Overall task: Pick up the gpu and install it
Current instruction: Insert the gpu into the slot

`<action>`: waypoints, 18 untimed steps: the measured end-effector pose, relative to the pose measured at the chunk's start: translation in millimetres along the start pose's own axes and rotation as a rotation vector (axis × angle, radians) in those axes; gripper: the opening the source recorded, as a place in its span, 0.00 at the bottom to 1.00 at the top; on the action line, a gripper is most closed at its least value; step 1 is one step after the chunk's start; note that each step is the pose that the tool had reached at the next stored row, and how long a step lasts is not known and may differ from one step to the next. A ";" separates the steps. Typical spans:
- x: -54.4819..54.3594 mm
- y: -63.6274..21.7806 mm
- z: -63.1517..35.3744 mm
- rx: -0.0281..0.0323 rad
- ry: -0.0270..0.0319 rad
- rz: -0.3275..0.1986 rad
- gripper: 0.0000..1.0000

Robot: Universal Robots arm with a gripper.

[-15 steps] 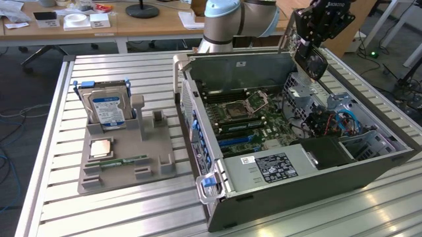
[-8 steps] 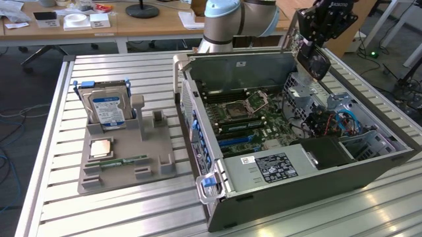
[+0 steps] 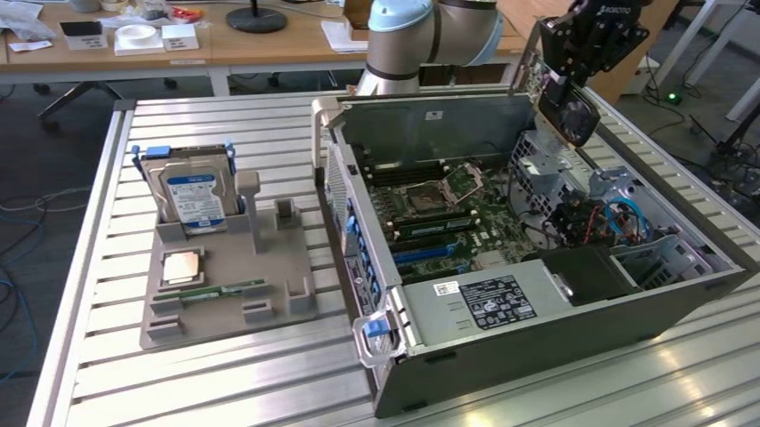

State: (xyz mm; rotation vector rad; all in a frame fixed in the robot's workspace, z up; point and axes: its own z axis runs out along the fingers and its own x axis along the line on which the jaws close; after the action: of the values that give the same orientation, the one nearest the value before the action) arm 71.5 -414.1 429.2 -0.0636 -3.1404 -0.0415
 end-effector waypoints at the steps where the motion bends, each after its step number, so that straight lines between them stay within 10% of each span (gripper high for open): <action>1: 0.0 0.0 0.0 0.0000 0.0000 0.000 0.27; 11: 0.0 0.0 0.0 0.0000 0.0000 -0.002 0.27; 18: 0.2 0.0 0.1 0.0002 0.0035 -0.132 0.27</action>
State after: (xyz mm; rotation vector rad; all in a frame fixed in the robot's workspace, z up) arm 71.3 -414.1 429.1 0.1439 -3.1360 -0.0412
